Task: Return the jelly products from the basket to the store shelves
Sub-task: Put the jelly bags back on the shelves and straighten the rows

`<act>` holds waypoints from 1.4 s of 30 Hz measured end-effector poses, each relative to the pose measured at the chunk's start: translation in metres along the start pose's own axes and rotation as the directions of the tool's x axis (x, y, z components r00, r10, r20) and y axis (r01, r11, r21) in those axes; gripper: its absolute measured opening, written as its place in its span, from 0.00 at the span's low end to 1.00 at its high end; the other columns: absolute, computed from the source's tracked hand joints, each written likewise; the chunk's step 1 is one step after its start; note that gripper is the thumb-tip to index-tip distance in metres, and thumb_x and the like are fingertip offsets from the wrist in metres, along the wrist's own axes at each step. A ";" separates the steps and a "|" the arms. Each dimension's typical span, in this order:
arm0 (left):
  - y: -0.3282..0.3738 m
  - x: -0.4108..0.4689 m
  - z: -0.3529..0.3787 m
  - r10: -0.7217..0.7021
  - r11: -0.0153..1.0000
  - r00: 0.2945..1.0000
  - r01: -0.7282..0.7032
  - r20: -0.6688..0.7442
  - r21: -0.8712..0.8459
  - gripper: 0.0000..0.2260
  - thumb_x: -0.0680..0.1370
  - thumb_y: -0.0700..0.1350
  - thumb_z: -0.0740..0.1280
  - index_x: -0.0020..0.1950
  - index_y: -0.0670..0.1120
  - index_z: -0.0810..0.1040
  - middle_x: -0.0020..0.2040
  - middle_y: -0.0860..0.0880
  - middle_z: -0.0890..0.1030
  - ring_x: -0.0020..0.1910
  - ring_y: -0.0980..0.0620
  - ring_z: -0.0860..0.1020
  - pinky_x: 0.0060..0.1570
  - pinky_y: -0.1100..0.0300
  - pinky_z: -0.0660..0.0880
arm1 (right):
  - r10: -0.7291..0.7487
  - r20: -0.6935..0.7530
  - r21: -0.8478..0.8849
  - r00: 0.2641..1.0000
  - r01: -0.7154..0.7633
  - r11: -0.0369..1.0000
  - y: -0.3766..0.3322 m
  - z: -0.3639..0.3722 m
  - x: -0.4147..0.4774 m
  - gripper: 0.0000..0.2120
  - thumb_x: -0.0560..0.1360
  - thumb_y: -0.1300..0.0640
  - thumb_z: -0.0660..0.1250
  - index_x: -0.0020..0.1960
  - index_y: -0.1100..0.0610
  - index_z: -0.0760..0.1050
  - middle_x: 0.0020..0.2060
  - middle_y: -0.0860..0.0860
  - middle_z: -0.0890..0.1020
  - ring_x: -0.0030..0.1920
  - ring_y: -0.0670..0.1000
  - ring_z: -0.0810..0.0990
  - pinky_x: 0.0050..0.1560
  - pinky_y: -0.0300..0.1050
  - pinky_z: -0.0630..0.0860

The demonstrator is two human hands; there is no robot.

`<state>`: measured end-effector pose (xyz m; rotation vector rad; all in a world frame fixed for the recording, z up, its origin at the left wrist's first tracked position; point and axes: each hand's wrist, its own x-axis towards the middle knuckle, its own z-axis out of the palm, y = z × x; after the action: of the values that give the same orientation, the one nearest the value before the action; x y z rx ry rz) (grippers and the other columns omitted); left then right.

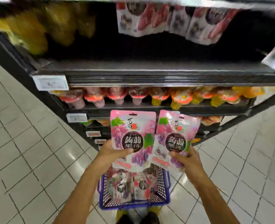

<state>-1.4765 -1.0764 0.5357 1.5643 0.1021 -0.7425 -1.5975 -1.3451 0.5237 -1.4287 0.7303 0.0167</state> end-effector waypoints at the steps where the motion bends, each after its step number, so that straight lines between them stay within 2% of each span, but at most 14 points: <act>1: 0.026 -0.009 0.005 0.050 0.999 0.999 -0.050 0.005 -0.013 0.30 0.54 0.46 0.83 0.54 0.44 0.81 0.46 0.46 0.86 0.46 0.48 0.83 0.40 0.58 0.78 | -0.058 -0.024 0.026 0.998 0.058 0.998 -0.026 -0.003 -0.013 0.10 0.62 0.59 0.78 0.42 0.51 0.83 0.29 0.53 0.83 0.28 0.50 0.78 0.25 0.39 0.67; 4: 0.105 -0.037 0.025 0.234 0.972 0.971 -0.233 0.049 -0.041 0.26 0.55 0.47 0.84 0.50 0.49 0.83 0.43 0.49 0.87 0.41 0.54 0.84 0.34 0.64 0.78 | -0.215 -0.124 0.139 0.969 0.231 0.963 -0.098 -0.012 -0.049 0.06 0.64 0.59 0.76 0.40 0.53 0.81 0.27 0.53 0.81 0.24 0.47 0.77 0.24 0.37 0.68; 7: 0.175 -0.066 0.044 0.371 0.928 0.916 -0.361 0.153 -0.091 0.28 0.58 0.50 0.82 0.56 0.51 0.81 0.50 0.47 0.86 0.46 0.50 0.85 0.36 0.59 0.81 | -0.355 -0.176 0.220 0.918 0.388 0.895 -0.164 -0.023 -0.084 0.18 0.64 0.57 0.76 0.52 0.57 0.78 0.37 0.52 0.85 0.34 0.50 0.82 0.33 0.41 0.78; 10: 0.234 -0.090 0.063 0.479 0.877 0.852 -0.460 0.211 -0.135 0.28 0.60 0.52 0.82 0.58 0.52 0.81 0.54 0.44 0.85 0.50 0.43 0.85 0.38 0.52 0.82 | -0.482 -0.246 0.211 0.841 0.532 0.820 -0.224 -0.039 -0.113 0.26 0.60 0.51 0.77 0.56 0.57 0.78 0.41 0.51 0.86 0.40 0.51 0.83 0.38 0.40 0.80; 13: 0.284 -0.107 0.086 0.563 0.824 0.780 -0.555 0.273 -0.113 0.31 0.57 0.54 0.84 0.57 0.52 0.81 0.53 0.41 0.85 0.50 0.39 0.84 0.44 0.45 0.82 | -0.562 -0.291 0.232 0.774 0.627 0.743 -0.271 -0.062 -0.132 0.28 0.58 0.50 0.79 0.56 0.58 0.79 0.48 0.60 0.85 0.47 0.59 0.84 0.50 0.55 0.80; 17: 0.336 -0.121 0.119 0.643 0.755 0.722 -0.653 0.254 -0.055 0.31 0.52 0.50 0.85 0.54 0.50 0.82 0.49 0.40 0.86 0.47 0.37 0.84 0.40 0.46 0.82 | -0.659 -0.296 0.269 0.691 0.723 0.637 -0.323 -0.100 -0.144 0.22 0.59 0.53 0.79 0.52 0.56 0.82 0.48 0.59 0.86 0.48 0.59 0.86 0.43 0.51 0.82; 20: 0.369 -0.125 0.149 0.717 0.692 0.678 -0.720 0.163 -0.053 0.29 0.52 0.52 0.83 0.52 0.49 0.84 0.47 0.41 0.86 0.46 0.39 0.84 0.41 0.41 0.81 | -0.711 -0.331 0.213 0.621 0.783 0.585 -0.359 -0.128 -0.145 0.22 0.58 0.52 0.79 0.50 0.57 0.82 0.43 0.56 0.86 0.39 0.55 0.85 0.40 0.47 0.82; 25: 0.413 -0.121 0.195 0.768 0.641 0.637 -0.764 0.066 -0.077 0.26 0.51 0.52 0.82 0.48 0.50 0.85 0.43 0.43 0.87 0.40 0.47 0.85 0.33 0.57 0.79 | -0.800 -0.328 0.038 0.502 0.854 0.520 -0.417 -0.166 -0.129 0.16 0.61 0.48 0.80 0.45 0.53 0.83 0.35 0.52 0.85 0.34 0.51 0.82 0.35 0.43 0.78; 28: 0.434 -0.115 0.216 0.808 0.589 0.588 -0.808 0.020 -0.029 0.25 0.52 0.50 0.85 0.47 0.54 0.85 0.43 0.47 0.87 0.38 0.51 0.85 0.31 0.63 0.78 | -0.841 -0.310 -0.042 0.443 0.877 0.478 -0.448 -0.183 -0.110 0.11 0.67 0.53 0.79 0.48 0.52 0.82 0.40 0.52 0.87 0.40 0.50 0.85 0.43 0.47 0.79; 32: 0.453 -0.108 0.231 0.825 0.564 0.563 -0.826 -0.052 0.002 0.25 0.51 0.50 0.85 0.46 0.57 0.84 0.42 0.49 0.87 0.38 0.53 0.85 0.29 0.64 0.77 | -0.865 -0.270 -0.048 0.423 0.891 0.451 -0.487 -0.190 -0.088 0.17 0.66 0.51 0.80 0.52 0.54 0.81 0.46 0.48 0.87 0.47 0.48 0.85 0.48 0.46 0.78; 34: 0.457 -0.107 0.232 0.830 0.556 0.554 -0.831 -0.069 0.021 0.26 0.52 0.50 0.85 0.48 0.57 0.84 0.44 0.50 0.87 0.41 0.52 0.86 0.33 0.63 0.79 | -0.872 -0.262 -0.045 0.415 0.897 0.440 -0.505 -0.185 -0.081 0.21 0.64 0.50 0.80 0.54 0.53 0.80 0.48 0.42 0.85 0.47 0.41 0.82 0.49 0.38 0.75; 36: 0.460 -0.107 0.230 0.831 0.555 0.551 -0.832 -0.079 0.031 0.25 0.53 0.49 0.85 0.48 0.56 0.83 0.44 0.49 0.87 0.41 0.50 0.86 0.33 0.61 0.79 | -0.889 -0.233 -0.050 0.395 0.908 0.417 -0.520 -0.178 -0.074 0.16 0.65 0.52 0.80 0.50 0.52 0.81 0.43 0.41 0.86 0.45 0.39 0.83 0.46 0.34 0.76; 40: 0.468 -0.112 0.222 0.826 0.563 0.560 -0.825 -0.065 0.047 0.21 0.56 0.48 0.84 0.47 0.56 0.84 0.43 0.47 0.87 0.39 0.50 0.86 0.29 0.62 0.78 | -0.872 -0.239 0.006 0.428 0.898 0.439 -0.550 -0.165 -0.062 0.23 0.67 0.51 0.79 0.57 0.60 0.80 0.51 0.56 0.85 0.55 0.56 0.83 0.59 0.59 0.78; 42: 0.474 -0.113 0.217 0.828 0.561 0.558 -0.826 -0.059 0.054 0.21 0.57 0.50 0.84 0.48 0.56 0.84 0.44 0.48 0.87 0.40 0.49 0.86 0.31 0.62 0.78 | -0.855 -0.254 0.038 0.453 0.888 0.459 -0.563 -0.157 -0.056 0.30 0.65 0.50 0.80 0.60 0.64 0.77 0.56 0.61 0.82 0.59 0.61 0.80 0.63 0.64 0.74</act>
<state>-1.4204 -1.3107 1.0121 1.4330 -0.5775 0.0907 -1.4694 -1.5646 1.0535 -1.5083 0.0430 -1.0171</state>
